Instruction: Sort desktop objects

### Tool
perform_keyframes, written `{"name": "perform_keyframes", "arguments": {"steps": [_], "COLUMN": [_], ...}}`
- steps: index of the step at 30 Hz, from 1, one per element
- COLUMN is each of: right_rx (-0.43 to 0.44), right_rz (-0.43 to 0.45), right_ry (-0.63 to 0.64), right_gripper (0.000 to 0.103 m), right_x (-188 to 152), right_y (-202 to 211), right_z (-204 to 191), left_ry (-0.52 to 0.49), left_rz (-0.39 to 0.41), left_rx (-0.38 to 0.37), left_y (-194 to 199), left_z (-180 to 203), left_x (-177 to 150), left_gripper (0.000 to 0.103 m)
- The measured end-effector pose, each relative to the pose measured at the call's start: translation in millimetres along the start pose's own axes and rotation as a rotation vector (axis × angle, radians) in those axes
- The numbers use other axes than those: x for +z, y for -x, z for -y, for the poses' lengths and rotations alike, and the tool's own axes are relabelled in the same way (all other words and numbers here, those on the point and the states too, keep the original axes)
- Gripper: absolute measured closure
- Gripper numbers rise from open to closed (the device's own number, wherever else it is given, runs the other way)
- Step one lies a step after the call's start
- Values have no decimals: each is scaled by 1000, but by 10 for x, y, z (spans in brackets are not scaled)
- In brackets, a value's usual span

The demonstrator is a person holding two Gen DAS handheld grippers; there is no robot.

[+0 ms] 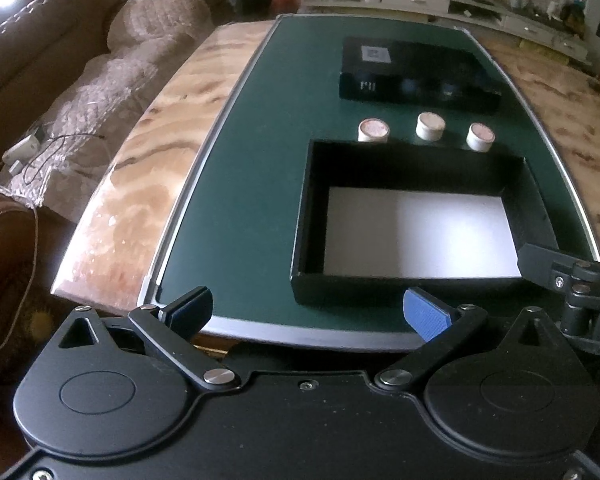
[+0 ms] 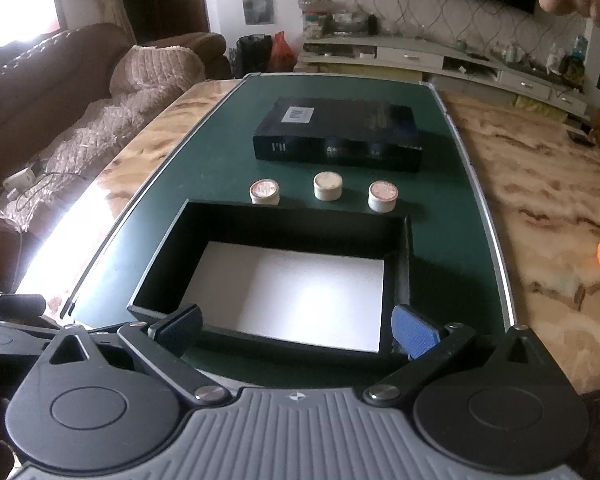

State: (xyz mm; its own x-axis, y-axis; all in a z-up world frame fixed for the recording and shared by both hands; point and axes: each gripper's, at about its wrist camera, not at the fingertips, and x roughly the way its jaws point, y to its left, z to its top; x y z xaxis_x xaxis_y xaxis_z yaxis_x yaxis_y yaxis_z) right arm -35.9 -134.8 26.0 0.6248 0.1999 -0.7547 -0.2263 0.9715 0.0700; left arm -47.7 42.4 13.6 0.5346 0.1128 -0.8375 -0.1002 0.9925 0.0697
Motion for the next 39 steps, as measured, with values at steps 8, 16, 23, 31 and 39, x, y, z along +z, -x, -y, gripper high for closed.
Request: {"name": "perform_keyframes", "arguments": {"steps": [8, 16, 23, 31, 39], "right_rx": [9, 19, 1, -51, -102], "right_rz": [24, 45, 47, 86, 165], "right_ry": [-10, -86, -114, -96, -48], "right_gripper": [0, 0, 0, 0, 0], "right_x": [209, 436, 617, 1097, 1597], "right_y": [-48, -209, -433, -665, -911], "right_z": [144, 522, 751, 902, 726], "left_ry": [-15, -9, -18, -25, 1], "left_rz": [27, 46, 32, 86, 207], "left_rx": [-45, -87, -86, -60, -62], "left_y": [-63, -300, -558, -773, -774], "left_z": [62, 101, 177, 292, 517], "left_x": [269, 631, 903, 1421, 2017], "left_gripper": [0, 0, 0, 0, 0]}}
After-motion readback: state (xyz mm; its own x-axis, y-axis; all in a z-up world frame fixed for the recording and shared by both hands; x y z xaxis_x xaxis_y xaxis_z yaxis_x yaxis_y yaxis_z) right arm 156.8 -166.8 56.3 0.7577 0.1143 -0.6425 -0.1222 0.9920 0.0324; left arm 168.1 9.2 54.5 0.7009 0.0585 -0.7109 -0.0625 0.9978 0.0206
